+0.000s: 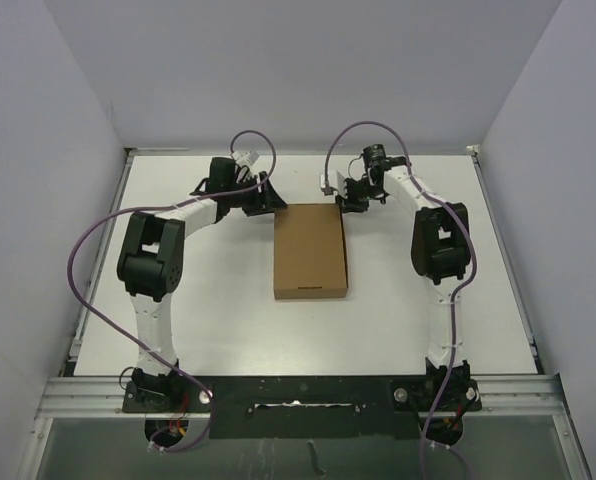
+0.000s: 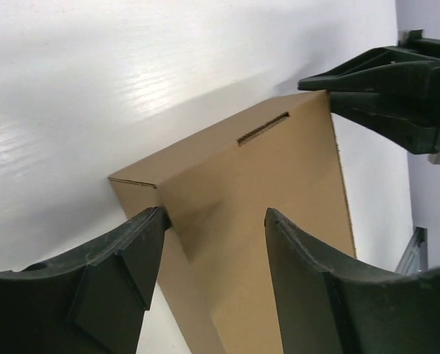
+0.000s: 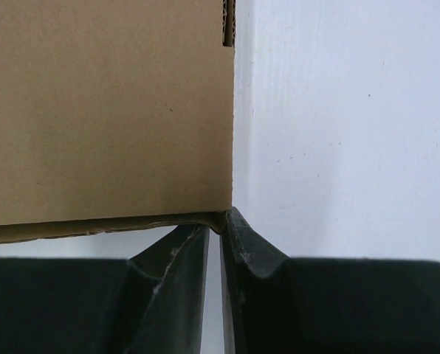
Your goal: Fold the paper box
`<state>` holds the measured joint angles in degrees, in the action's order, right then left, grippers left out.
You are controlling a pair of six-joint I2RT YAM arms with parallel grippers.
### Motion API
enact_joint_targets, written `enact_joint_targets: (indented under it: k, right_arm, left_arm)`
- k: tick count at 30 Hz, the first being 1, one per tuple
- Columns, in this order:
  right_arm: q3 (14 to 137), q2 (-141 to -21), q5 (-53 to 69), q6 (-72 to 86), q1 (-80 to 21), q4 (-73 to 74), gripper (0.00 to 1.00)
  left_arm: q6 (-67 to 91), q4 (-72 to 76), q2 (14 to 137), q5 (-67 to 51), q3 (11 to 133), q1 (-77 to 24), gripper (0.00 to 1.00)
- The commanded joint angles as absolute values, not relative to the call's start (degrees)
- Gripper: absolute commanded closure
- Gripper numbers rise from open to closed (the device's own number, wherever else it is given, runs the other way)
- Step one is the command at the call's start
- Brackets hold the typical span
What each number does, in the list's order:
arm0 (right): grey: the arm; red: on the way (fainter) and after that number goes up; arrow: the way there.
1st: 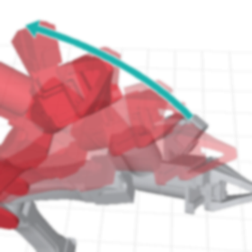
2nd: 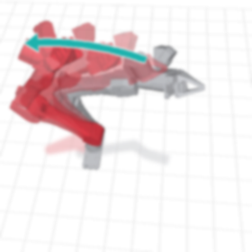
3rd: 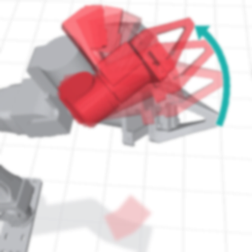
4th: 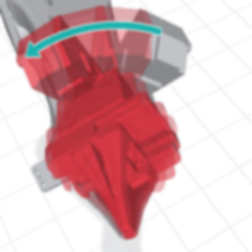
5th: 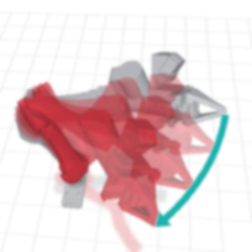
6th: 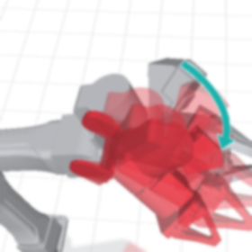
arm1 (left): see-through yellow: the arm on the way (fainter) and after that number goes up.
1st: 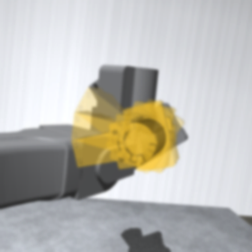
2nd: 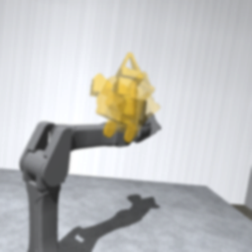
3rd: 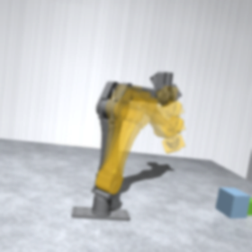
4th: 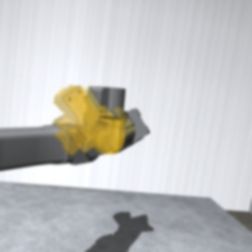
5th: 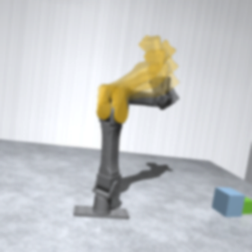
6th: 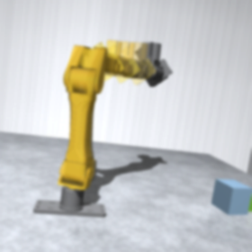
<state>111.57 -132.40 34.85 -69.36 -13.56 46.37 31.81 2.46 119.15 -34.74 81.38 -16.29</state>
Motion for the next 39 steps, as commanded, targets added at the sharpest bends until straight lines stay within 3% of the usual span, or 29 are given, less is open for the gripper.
enact_joint_targets:
  k: [1,12,14,20,26,28,30,34,39]
  right_arm:
    - [114.9,-132.5,37.7,-69.4,-19.1,47.5,0.88]
    - [110.5,-127.4,37.2,-71.8,-20.0,46.0,0.86]
    - [110.1,-126.6,35.0,-69.4,-20.3,44.3,0.79]
    - [109.1,-122.6,28.1,-63.0,-15.6,44.6,0.78]
    - [93.7,-108.1,27.7,-59.6,-10.5,42.3,0.68]
    - [88.8,-102.6,29.3,-57.8,-10.2,41.9,0.61]
    - [84.3,-96.9,32.1,-54.4,-10.0,41.5,0.48]
    - [74.1,-86.1,44.3,-41.1,-8.3,35.0,0.04]
    - [58.4,-80.8,60.8,-10.1,-3.4,12.9,0.02]
  left_arm:
    - [30.6,1.2,123.4,-39.3,84.8,-19.4,0.47]
    - [27.2,-1.7,122.9,-42.3,88.7,-23.5,0.47]
    - [26.9,-3.1,122.7,-41.2,89.9,-23.6,0.44]
    - [28.1,-3.5,114.6,-34.5,84.7,-17.9,0.33]
    - [25.6,-2.2,100.3,-29.9,76.0,-12.8,0.23]
    - [24.5,-1.4,95.6,-28.4,72.4,-12.7,0.23]
    - [24.7,0.8,90.4,-28.2,67.7,-12.7,0.23]
    - [28.1,7.4,80.0,-27.9,54.3,-12.6,0.16]
    - [36.1,16.3,70.5,-29.6,40.3,-12.1,0.1]
